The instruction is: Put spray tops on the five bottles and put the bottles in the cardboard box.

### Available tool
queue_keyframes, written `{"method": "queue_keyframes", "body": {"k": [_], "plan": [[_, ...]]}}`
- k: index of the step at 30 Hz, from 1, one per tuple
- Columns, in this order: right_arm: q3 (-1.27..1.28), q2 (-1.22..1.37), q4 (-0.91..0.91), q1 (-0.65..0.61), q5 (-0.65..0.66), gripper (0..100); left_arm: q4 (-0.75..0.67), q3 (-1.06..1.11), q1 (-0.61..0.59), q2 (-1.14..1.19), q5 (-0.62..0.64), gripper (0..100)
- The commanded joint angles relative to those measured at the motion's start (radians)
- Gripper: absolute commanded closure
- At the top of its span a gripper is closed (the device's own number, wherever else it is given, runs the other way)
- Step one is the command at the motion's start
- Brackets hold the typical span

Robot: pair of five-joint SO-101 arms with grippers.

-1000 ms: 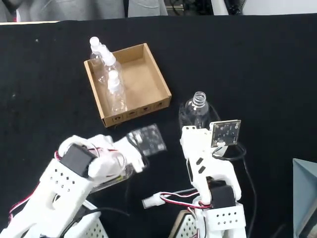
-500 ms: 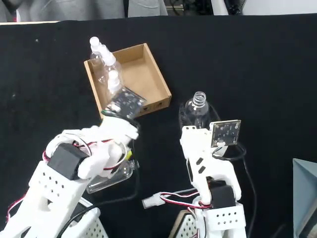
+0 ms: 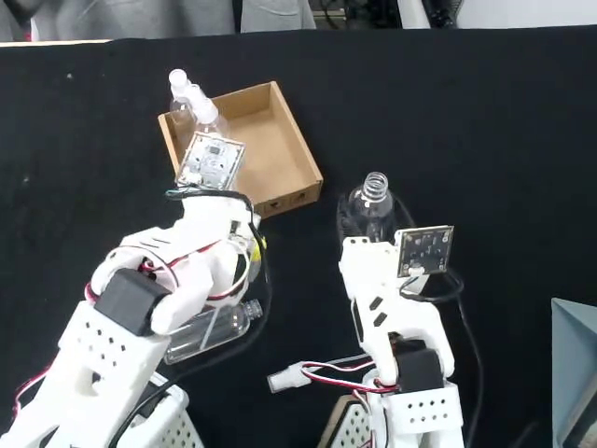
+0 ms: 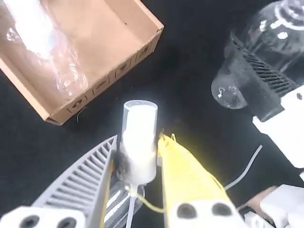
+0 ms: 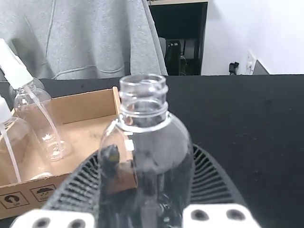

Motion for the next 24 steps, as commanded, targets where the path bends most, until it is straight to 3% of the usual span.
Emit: {"method": "queue_keyframes", "body": {"k": [1,13,24], "plan": [[-0.004,-0.045,-0.025,0.02,0.021,90.0,-0.072,0.022,-0.045,-0.058,0.048,97],[-0.004,-0.047,0.006,-0.02,0.091,90.0,-0.301,0.308,-0.202,-0.554,0.233,97],[-0.004,-0.047,0.025,-0.049,0.091,90.0,-0.459,0.529,-0.328,-0.881,0.304,97]]}}
